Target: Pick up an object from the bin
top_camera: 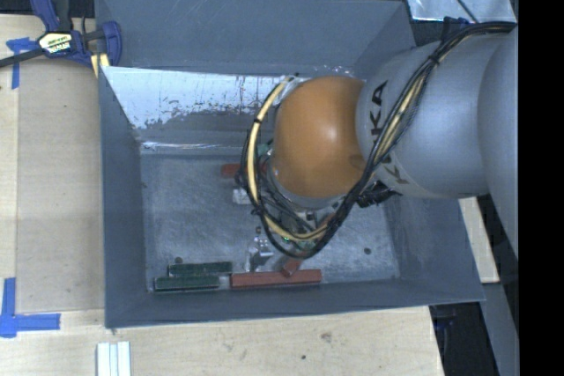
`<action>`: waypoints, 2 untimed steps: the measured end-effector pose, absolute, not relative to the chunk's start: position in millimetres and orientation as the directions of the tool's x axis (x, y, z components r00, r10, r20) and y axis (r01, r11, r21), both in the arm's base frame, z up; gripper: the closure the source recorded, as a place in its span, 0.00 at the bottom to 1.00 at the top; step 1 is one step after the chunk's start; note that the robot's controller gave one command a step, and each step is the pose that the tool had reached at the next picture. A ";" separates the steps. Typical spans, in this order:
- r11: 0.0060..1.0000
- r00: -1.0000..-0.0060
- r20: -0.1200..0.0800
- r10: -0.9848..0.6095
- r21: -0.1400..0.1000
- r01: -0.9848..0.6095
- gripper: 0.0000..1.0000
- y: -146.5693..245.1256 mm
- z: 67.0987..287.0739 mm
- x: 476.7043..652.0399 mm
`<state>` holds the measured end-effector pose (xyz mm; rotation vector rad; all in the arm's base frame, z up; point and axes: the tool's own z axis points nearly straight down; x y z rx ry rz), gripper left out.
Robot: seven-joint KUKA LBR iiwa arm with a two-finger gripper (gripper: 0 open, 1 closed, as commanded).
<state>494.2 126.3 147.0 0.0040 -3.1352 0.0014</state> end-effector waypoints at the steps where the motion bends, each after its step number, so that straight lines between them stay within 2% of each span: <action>1: 1.000 -1.000 -0.002 0.000 0.001 0.000 0.00 125.9 151.2 496.3; 2: 0.993 -0.993 -0.001 -0.119 -0.004 -0.119 0.00 196.9 79.7 490.0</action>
Offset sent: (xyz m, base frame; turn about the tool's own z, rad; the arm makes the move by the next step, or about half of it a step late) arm -0.0079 0.0774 -0.0770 -0.1216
